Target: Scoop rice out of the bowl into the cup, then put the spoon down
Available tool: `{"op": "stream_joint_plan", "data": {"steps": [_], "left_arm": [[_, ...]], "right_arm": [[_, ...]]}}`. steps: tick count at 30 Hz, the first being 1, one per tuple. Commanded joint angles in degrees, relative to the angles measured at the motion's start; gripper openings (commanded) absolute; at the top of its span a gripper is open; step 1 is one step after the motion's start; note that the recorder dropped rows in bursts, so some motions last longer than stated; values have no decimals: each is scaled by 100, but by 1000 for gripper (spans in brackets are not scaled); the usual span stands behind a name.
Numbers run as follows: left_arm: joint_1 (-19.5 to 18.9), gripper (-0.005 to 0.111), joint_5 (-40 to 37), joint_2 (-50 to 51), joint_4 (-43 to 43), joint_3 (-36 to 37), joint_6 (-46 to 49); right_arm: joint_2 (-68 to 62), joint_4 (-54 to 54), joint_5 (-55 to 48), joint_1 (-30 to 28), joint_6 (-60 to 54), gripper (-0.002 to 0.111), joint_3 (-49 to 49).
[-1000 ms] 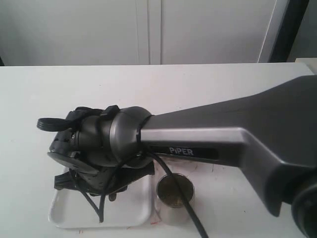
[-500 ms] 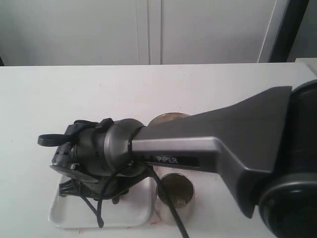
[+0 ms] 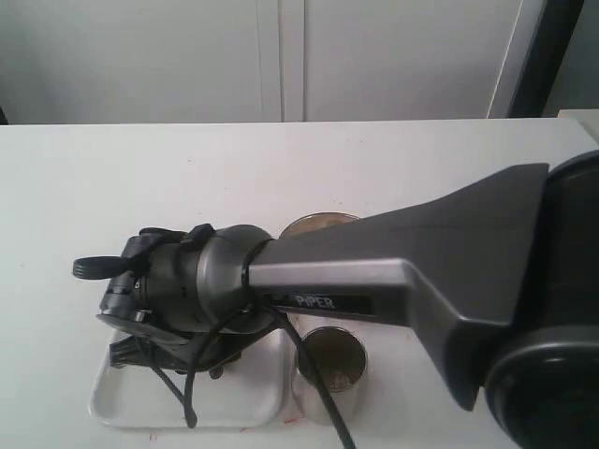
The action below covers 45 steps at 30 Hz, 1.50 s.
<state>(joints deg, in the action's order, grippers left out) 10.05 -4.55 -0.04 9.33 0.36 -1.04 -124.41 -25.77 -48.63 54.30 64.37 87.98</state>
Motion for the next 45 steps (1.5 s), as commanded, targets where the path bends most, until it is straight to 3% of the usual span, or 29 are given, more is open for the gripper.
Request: {"op": "stream_joint_plan", "data": {"steps": [1, 6, 15, 24, 29, 45], "left_arm": [[50, 14, 17, 4, 46, -36, -3], [50, 14, 17, 4, 46, -36, -3], [50, 14, 17, 4, 46, -36, -3], [50, 14, 17, 4, 46, -36, -3], [50, 14, 17, 4, 46, -36, -3], [50, 14, 17, 4, 46, -36, -3]], "right_arm": [[-27, 73, 152, -6, 20, 23, 8], [6, 200, 152, -6, 20, 39, 8], [801, 259, -54, -6, -459, 39, 19], [1988, 259, -1523, -6, -2473, 38, -75], [2876, 249, -1672, 156, -3735, 38, -594], [6759, 473, -2134, 1211, -3152, 38, -2967]]}}
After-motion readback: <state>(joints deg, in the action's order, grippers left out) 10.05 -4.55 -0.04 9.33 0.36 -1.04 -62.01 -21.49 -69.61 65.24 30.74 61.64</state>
